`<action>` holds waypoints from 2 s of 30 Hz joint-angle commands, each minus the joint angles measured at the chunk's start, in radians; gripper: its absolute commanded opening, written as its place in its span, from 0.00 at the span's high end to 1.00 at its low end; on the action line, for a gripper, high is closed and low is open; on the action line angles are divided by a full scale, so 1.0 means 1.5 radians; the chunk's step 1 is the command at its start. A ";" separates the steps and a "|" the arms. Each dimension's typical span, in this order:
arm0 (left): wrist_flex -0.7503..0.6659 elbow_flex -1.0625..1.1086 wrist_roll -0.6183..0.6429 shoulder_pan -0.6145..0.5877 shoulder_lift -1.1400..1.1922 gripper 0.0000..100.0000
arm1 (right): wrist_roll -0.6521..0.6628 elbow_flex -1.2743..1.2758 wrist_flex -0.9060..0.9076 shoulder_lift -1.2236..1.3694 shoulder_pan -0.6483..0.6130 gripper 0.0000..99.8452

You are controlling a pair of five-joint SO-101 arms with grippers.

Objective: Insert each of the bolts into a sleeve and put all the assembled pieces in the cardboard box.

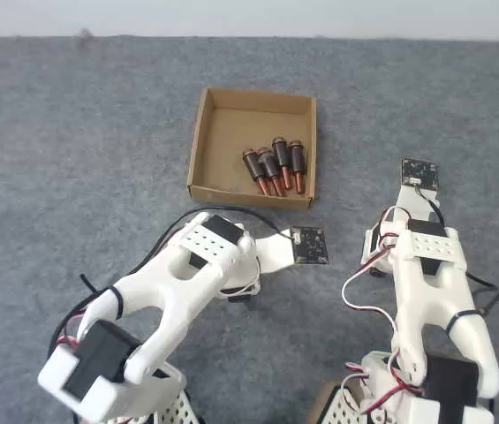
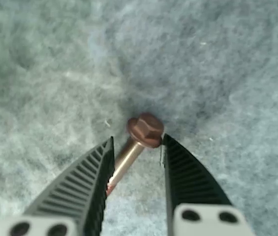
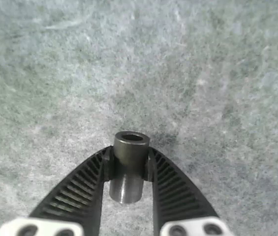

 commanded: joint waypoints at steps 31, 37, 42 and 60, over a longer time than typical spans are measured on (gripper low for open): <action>-0.153 -0.083 0.231 -0.024 0.123 0.99 | 0.009 -0.002 -0.010 -0.014 0.005 0.99; -0.115 -0.122 0.253 -0.033 0.139 0.99 | 0.009 -0.002 -0.011 -0.014 0.005 0.99; -0.113 -0.118 0.322 -0.034 0.107 0.99 | 0.009 -0.002 -0.011 -0.014 0.005 0.99; -0.154 -0.013 0.779 -0.203 -0.035 0.98 | 0.009 0.006 -0.012 -0.014 0.005 0.99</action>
